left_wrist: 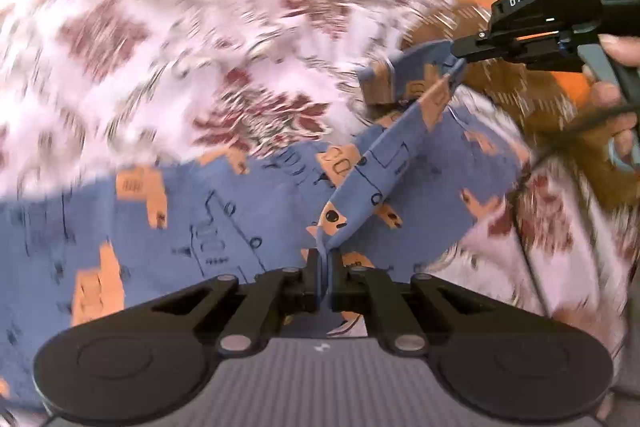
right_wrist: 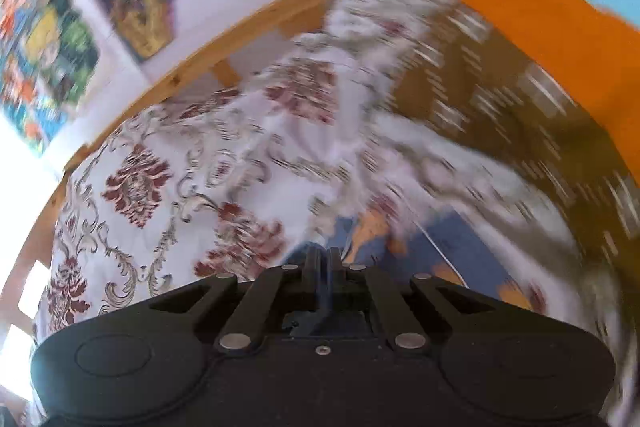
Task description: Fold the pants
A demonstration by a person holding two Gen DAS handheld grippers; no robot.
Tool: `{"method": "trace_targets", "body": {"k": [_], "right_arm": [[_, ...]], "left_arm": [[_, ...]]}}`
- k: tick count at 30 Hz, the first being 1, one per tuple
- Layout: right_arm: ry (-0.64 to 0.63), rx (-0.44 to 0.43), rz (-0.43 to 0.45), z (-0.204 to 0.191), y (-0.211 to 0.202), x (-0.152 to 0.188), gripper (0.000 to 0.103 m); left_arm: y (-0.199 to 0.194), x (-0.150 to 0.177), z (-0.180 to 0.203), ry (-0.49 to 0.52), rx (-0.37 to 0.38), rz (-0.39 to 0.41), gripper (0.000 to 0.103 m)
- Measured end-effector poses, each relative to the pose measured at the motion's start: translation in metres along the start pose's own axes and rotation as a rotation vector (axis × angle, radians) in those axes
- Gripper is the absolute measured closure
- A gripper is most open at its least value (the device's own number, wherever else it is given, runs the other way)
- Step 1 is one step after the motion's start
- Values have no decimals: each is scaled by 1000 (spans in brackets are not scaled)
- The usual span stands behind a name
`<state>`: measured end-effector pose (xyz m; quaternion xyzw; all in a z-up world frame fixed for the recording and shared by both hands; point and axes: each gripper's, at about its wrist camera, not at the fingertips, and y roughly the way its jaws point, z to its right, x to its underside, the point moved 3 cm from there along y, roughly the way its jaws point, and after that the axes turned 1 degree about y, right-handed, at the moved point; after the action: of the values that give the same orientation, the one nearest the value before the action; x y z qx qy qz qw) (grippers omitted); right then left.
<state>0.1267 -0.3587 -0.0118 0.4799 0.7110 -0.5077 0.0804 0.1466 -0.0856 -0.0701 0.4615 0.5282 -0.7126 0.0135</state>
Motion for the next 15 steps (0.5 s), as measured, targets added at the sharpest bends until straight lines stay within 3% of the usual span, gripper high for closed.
{"method": "trace_targets", "body": {"k": [5,15], "right_arm": [[98,8,5,48,-1,38,102],[151,-18,-12,72,6,57,101]], "left_arm": [[11,9,25,216,-30,-35,100],[24,24,39,299,0,-111,97]]}}
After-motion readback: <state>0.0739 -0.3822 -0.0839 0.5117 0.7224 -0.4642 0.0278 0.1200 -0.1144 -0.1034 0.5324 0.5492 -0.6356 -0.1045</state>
